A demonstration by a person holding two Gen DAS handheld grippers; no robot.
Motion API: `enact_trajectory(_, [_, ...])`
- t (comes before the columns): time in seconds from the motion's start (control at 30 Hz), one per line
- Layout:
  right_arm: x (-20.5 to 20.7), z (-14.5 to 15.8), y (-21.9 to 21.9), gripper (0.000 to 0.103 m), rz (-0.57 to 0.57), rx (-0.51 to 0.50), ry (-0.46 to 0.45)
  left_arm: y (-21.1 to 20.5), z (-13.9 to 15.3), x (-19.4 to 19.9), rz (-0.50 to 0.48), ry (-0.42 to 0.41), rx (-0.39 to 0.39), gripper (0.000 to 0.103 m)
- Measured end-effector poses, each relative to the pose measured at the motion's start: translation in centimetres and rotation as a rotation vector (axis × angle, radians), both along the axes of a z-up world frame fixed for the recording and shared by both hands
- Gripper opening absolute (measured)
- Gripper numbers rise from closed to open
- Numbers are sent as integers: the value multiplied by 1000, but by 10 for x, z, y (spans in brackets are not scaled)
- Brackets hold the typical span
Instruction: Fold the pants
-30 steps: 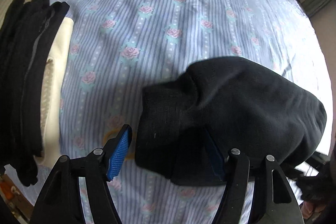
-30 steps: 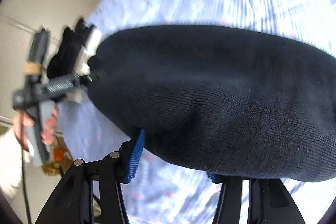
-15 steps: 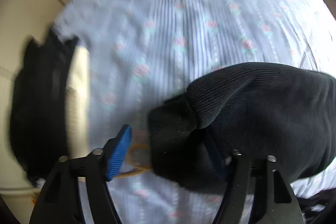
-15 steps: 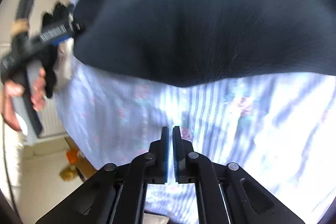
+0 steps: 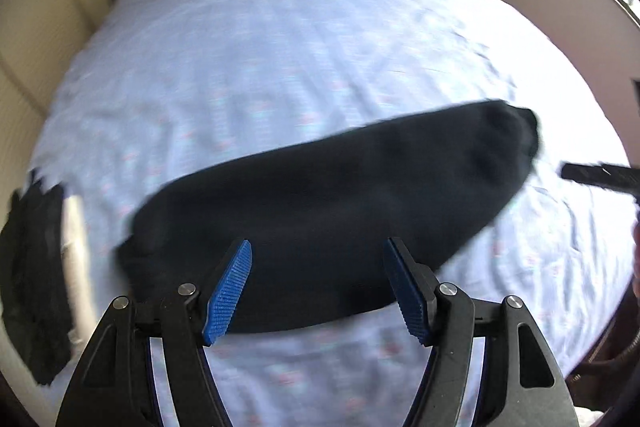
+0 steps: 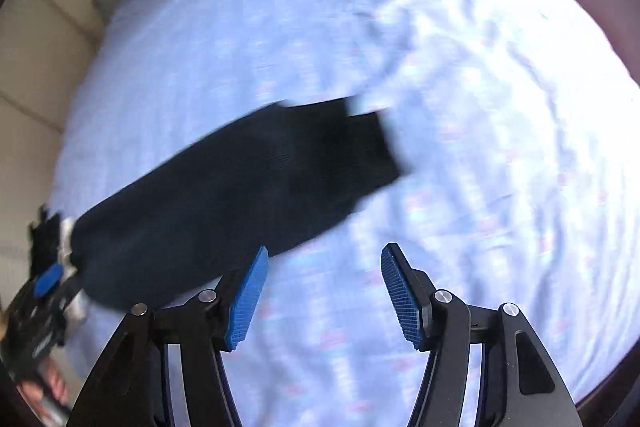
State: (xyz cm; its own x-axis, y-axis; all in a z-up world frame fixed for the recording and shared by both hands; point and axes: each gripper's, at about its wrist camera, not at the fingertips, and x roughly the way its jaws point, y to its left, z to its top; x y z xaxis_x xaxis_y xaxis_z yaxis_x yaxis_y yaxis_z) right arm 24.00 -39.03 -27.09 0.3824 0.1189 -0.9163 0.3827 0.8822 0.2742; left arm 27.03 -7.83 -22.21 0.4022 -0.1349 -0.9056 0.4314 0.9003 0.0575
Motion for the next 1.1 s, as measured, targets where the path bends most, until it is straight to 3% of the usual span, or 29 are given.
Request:
enact_trajectory(0.1, [8,-9,-30,61,-32,72,-27,-37,-4,-6,-47,13,-12,68])
enact_trajectory(0.2, [30,-10,-40,61,13,76,-64,-55,-8,-4,-42,7,7,68])
enact_trajectory(0.33, [69,-19,-38,61,83,107,-73,-45,-16,15,44,-14,61,68])
enact_trajectory(0.43, [92,-36,-31,58,111,108,-25,-24,-22,33,135,14,75,68])
enact_trajectory(0.53, [100,-47,-28,19,126,143,4,-7,-24,53,173,13,98,68])
enact_trajectory(0.57, [102,-45,-24,13,142,140,14,-5,-24,58,159,4,110,68])
enact_trajectory(0.63, [101,-36,-6,12,176,62,6,-4,-21,72,104,-10,123,68])
enact_trajectory(0.77, [103,-20,5,12,207,-10,-6,-16,-21,106,-147,65,81,74])
enact_trajectory(0.93, [95,-15,-2,11,175,-21,-9,-49,-40,129,-375,151,167,74])
enact_trajectory(1.03, [84,-5,-2,10,139,-44,-27,-56,-55,134,-416,196,196,73])
enact_trajectory(1.1, [79,0,1,10,122,-37,-40,-57,-68,137,-419,246,209,63])
